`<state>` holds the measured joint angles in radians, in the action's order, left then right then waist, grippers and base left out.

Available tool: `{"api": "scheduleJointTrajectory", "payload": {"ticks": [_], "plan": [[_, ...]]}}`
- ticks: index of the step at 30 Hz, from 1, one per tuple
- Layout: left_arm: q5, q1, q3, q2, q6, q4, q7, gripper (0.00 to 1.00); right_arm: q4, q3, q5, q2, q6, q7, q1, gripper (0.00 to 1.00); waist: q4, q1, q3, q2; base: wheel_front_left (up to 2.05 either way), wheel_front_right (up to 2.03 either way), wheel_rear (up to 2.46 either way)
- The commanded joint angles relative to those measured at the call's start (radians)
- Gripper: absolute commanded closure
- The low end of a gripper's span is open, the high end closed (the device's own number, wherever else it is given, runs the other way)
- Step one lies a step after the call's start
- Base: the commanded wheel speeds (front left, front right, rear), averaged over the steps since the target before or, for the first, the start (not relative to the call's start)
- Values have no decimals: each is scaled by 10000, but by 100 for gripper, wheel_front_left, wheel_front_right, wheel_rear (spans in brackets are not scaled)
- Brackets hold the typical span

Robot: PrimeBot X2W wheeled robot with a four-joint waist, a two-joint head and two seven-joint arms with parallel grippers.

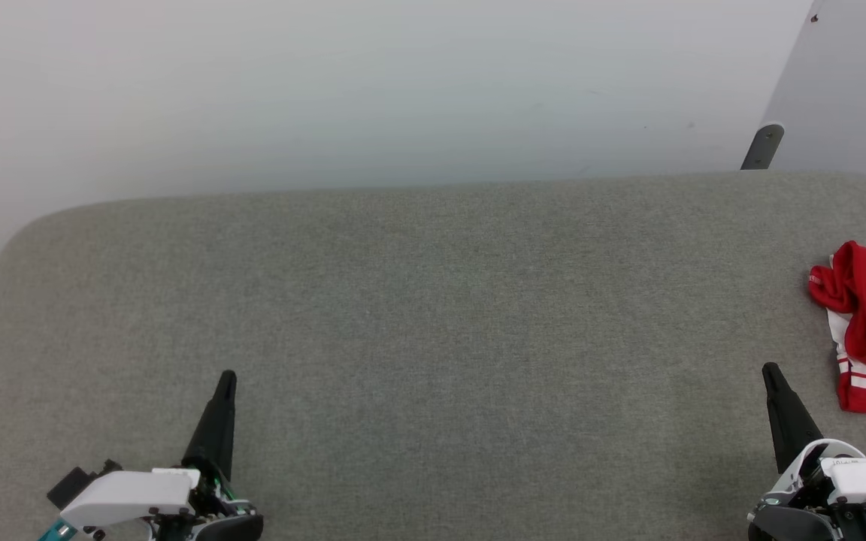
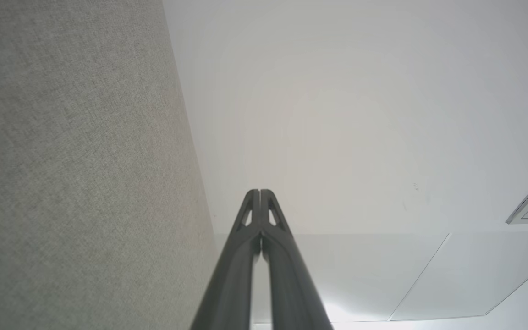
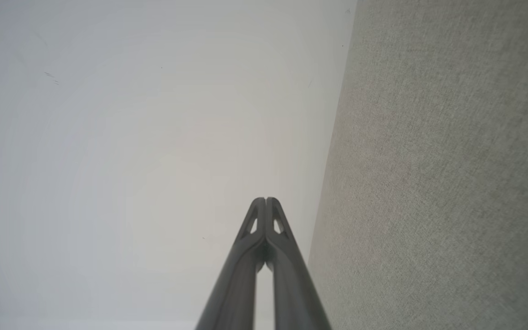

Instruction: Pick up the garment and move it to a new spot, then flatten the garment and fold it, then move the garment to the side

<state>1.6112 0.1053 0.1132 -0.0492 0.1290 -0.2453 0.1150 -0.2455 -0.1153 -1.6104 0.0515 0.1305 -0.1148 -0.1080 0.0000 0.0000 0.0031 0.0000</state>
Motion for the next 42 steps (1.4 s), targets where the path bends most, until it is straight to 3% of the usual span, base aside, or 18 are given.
{"api": "scheduleJointTrajectory", "payload": {"ticks": [1, 42], "plan": [[34, 90, 22, 7, 32, -6, 18, 100, 25, 4, -48, -35, 4, -21, -29, 100, 0, 0, 0, 0, 0, 0, 0], [35, 89, 20, 7, 32, -5, 17, 100, 25, 6, -49, -34, 4, -20, -29, 100, 0, 0, 0, 0, 0, 0, 0]]}}
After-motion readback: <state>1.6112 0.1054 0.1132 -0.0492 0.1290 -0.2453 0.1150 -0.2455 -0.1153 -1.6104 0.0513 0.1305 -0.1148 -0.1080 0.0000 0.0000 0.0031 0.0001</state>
